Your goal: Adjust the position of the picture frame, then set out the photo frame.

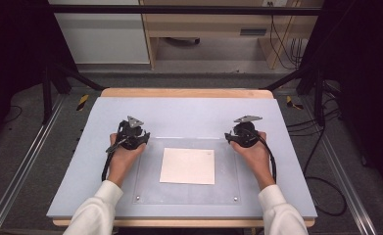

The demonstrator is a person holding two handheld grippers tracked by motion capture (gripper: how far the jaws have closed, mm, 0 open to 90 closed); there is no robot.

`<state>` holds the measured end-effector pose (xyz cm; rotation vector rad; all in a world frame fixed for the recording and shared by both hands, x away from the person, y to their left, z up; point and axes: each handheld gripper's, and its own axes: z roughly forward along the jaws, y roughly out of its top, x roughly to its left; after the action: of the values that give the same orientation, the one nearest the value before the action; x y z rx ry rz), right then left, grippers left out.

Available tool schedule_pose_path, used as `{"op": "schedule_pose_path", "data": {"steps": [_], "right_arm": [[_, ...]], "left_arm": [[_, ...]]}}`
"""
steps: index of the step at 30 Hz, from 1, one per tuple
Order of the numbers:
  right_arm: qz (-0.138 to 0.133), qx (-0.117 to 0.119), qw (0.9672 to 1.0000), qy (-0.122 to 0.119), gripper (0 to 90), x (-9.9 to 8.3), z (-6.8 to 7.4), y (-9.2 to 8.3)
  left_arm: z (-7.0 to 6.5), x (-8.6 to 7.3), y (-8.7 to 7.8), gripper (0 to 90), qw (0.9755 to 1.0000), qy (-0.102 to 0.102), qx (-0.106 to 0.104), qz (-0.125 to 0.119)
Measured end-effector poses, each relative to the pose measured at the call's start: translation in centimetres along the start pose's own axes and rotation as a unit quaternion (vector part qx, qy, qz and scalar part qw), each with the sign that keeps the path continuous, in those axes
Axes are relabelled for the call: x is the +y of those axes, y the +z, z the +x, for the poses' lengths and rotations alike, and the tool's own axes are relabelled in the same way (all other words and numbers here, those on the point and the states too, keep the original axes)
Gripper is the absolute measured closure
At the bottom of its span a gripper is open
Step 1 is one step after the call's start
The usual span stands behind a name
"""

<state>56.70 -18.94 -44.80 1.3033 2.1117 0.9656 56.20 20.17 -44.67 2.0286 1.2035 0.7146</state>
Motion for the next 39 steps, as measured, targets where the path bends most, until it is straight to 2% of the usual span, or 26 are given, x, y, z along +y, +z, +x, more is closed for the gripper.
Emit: {"op": "schedule_pose_path", "data": {"steps": [1, 2, 3, 4, 5, 6, 7, 8, 10, 11, 12, 13, 16, 17, 18, 19, 21, 22, 23, 24, 27, 28, 30, 31, 34, 39], "right_arm": [[0.000, 0.000, 1.0000, 0.000, 48.0, 0.0, 0.0, 0.0], [-0.019, -0.008, 0.9998, -0.005, 41.5, -0.1, 0.3, -0.6], [-0.024, -0.010, 0.9996, -0.010, 37.7, -0.2, 0.4, -0.8], [-0.024, -0.010, 0.9996, -0.010, 37.7, -0.2, 0.4, -0.8], [-0.031, -0.016, 0.9993, -0.014, 33.4, -0.3, 0.6, -1.0], [-0.043, -0.023, 0.9986, -0.023, 26.1, -0.4, 0.9, -1.2], [-0.043, -0.023, 0.9986, -0.023, 26.1, -0.4, 0.9, -1.2], [-0.056, -0.026, 0.9977, -0.026, 20.9, -0.6, 1.0, -1.4], [-0.063, -0.018, 0.9977, -0.019, 18.3, -0.6, 1.1, -1.5], [-0.067, -0.015, 0.9974, -0.021, 18.7, -0.7, 1.1, -1.6], [-0.069, -0.015, 0.9968, -0.037, 24.5, -0.8, 1.4, -1.6], [-0.069, -0.015, 0.9968, -0.037, 24.5, -0.8, 1.4, -1.6], [-0.071, -0.033, 0.9957, -0.049, 44.4, -0.8, 1.7, -1.5], [-0.066, -0.032, 0.9963, -0.046, 52.4, -0.8, 1.9, -1.3], [-0.066, -0.032, 0.9963, -0.046, 52.4, -0.8, 1.9, -1.3], [-0.062, -0.034, 0.9965, -0.045, 57.6, -0.8, 1.9, -1.1], [-0.053, -0.031, 0.9974, -0.037, 60.5, -0.8, 1.9, -0.6], [-0.050, -0.030, 0.9976, -0.037, 64.3, -0.9, 1.8, -0.4], [-0.048, -0.033, 0.9977, -0.035, 65.7, -0.9, 1.8, -0.2], [-0.050, -0.029, 0.9979, -0.029, 70.3, -0.9, 1.7, -0.1], [-0.050, -0.027, 0.9980, -0.027, 72.7, -0.9, 1.6, 0.0], [-0.048, -0.028, 0.9980, -0.030, 75.4, -0.8, 1.6, 0.0], [-0.049, -0.026, 0.9981, -0.025, 77.7, -0.9, 1.5, 0.1], [-0.049, -0.027, 0.9981, -0.026, 80.2, -0.8, 1.5, 0.1], [-0.050, -0.024, 0.9982, -0.023, 82.1, -0.8, 1.4, 0.1], [-0.048, -0.018, 0.9986, -0.010, 84.5, -0.7, 1.3, 0.1]], "left_arm": [[-0.1, 0.0, -0.2, 53.2, 1.0000, -0.001, 0.004, -0.006], [-0.2, -0.1, -0.3, 45.1, 0.9999, -0.005, 0.002, -0.014], [-0.3, -0.2, -0.3, 40.9, 0.9998, -0.009, 0.003, -0.019], [-0.3, -0.3, -0.4, 40.9, 0.9997, -0.009, 0.002, -0.022], [-0.5, -0.4, -0.5, 39.0, 0.9996, -0.007, 0.005, -0.028], [-0.6, -0.5, -0.5, 29.4, 0.9994, -0.009, 0.010, -0.033], [-0.7, -0.5, -0.6, 29.4, 0.9994, -0.009, 0.009, -0.033], [-0.7, -0.6, -0.7, 20.5, 0.9990, -0.014, 0.005, -0.042], [-0.8, -0.6, -1.0, 16.7, 0.9984, -0.018, 0.000, -0.053], [-0.8, -0.7, -1.1, 13.9, 0.9981, -0.020, -0.006, -0.058], [-0.9, -0.7, -1.3, 8.2, 0.9978, -0.021, -0.010, -0.062], [-0.9, -0.8, -1.4, 8.2, 0.9975, -0.017, -0.011, -0.067], [-0.9, -1.0, -1.7, 7.8, 0.9968, -0.013, -0.018, -0.077], [-0.8, -1.0, -1.6, 13.1, 0.9969, -0.013, -0.018, -0.076], [-0.8, -1.0, -1.5, 13.1, 0.9969, -0.014, -0.016, -0.075], [-0.7, -1.1, -1.3, 17.1, 0.9969, -0.019, -0.015, -0.075], [-0.5, -1.1, -1.0, 21.9, 0.9973, -0.025, -0.012, -0.068], [-0.4, -1.1, -0.8, 30.3, 0.9973, -0.028, -0.008, -0.067], [-0.3, -1.1, -0.7, 34.3, 0.9971, -0.036, -0.007, -0.067], [-0.3, -1.1, -0.5, 44.3, 0.9968, -0.040, -0.010, -0.068], [-0.3, -1.0, -0.1, 49.3, 0.9974, -0.035, -0.005, -0.062], [-0.2, -1.0, 0.0, 56.1, 0.9976, -0.035, -0.003, -0.059], [-0.2, -1.0, 0.1, 61.0, 0.9976, -0.035, 0.004, -0.060], [-0.2, -1.1, 0.1, 68.6, 0.9975, -0.035, 0.007, -0.060], [-0.1, -1.0, 0.2, 71.8, 0.9971, -0.042, 0.004, -0.062], [-0.6, -0.8, 0.2, 83.4, 0.9976, -0.033, 0.001, -0.061]]}}
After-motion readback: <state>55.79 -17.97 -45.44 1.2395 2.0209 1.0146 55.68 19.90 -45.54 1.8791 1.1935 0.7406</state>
